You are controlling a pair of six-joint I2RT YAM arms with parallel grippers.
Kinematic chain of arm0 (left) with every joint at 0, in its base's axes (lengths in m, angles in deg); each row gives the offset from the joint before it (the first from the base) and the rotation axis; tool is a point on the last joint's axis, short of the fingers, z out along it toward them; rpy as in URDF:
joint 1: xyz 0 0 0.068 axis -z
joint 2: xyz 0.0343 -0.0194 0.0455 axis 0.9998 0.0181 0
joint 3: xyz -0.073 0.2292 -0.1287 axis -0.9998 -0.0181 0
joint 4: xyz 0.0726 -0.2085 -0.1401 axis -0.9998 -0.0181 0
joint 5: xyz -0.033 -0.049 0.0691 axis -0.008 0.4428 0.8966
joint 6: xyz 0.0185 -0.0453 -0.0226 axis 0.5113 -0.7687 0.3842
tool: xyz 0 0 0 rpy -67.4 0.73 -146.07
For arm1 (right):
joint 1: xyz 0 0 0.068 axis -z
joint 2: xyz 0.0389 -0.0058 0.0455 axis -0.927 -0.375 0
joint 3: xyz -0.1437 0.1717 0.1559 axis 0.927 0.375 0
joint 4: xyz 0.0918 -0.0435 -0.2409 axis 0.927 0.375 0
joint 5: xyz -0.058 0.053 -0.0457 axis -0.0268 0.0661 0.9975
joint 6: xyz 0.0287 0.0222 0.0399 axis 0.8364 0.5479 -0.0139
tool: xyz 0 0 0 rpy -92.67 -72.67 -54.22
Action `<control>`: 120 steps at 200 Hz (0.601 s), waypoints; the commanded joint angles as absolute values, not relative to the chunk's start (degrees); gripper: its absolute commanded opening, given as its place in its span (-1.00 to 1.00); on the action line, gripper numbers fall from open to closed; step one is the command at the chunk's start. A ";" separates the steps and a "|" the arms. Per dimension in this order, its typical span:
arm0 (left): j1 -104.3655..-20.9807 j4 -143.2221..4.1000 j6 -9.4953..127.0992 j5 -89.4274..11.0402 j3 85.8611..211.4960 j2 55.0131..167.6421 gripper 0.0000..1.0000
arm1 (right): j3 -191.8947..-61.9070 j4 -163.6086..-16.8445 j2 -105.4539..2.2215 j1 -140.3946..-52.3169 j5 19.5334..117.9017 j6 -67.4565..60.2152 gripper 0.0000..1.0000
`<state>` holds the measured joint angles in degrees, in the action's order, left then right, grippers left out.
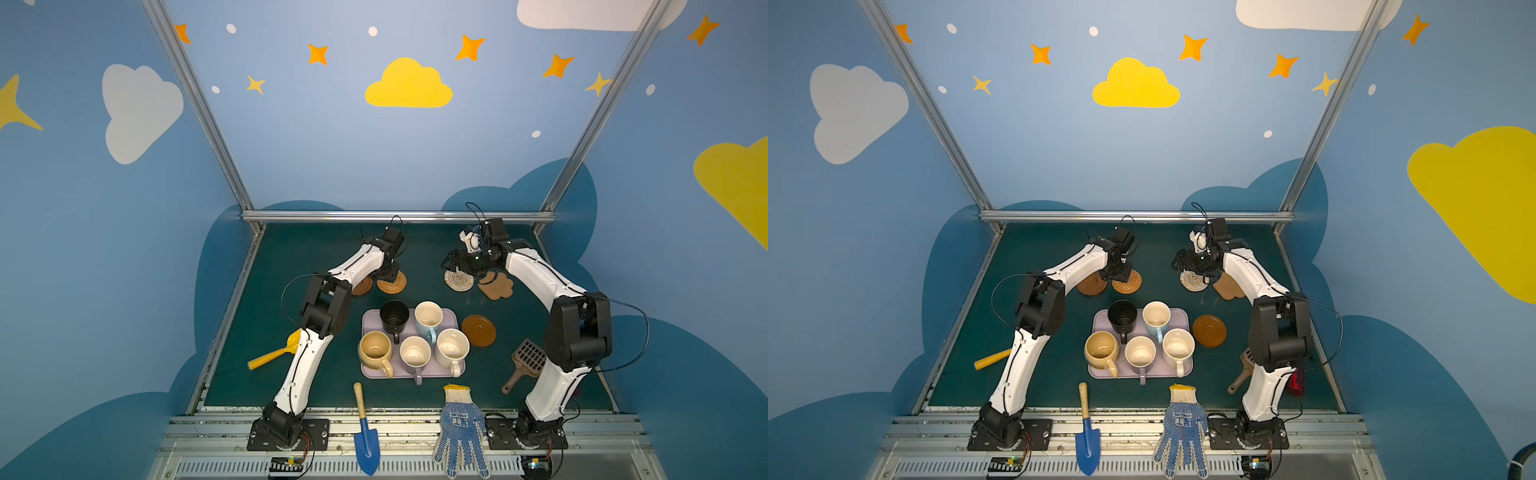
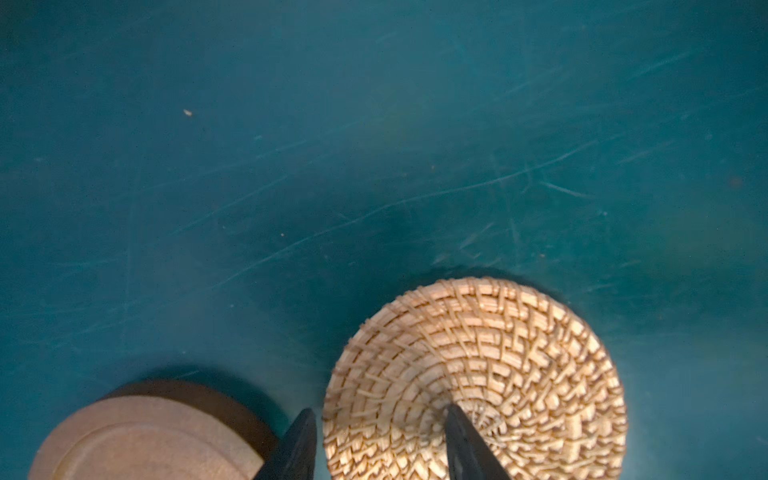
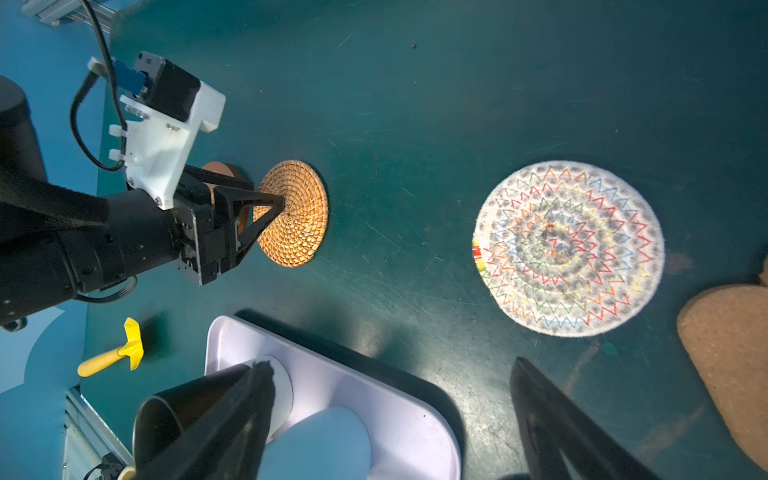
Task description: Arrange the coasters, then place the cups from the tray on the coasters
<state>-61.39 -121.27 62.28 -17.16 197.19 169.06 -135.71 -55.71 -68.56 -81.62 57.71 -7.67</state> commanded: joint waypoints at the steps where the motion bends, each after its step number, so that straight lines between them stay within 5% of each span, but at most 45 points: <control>1: -61.47 -121.66 61.79 -19.45 196.37 170.25 0.14 | -135.65 -55.46 -67.68 -81.24 56.75 -8.16 0.78; 52: -61.40 -118.46 60.12 -23.13 195.87 167.84 0.49 | -136.12 -55.14 -67.66 -81.07 56.99 -7.70 0.78; 120: -61.38 -124.92 59.18 -18.87 205.16 167.59 0.50 | -134.29 -55.53 -65.67 -80.85 58.38 -7.70 0.78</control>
<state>-61.41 -121.37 60.36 -21.02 203.50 169.23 -135.49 -55.79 -68.46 -81.21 57.65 -7.65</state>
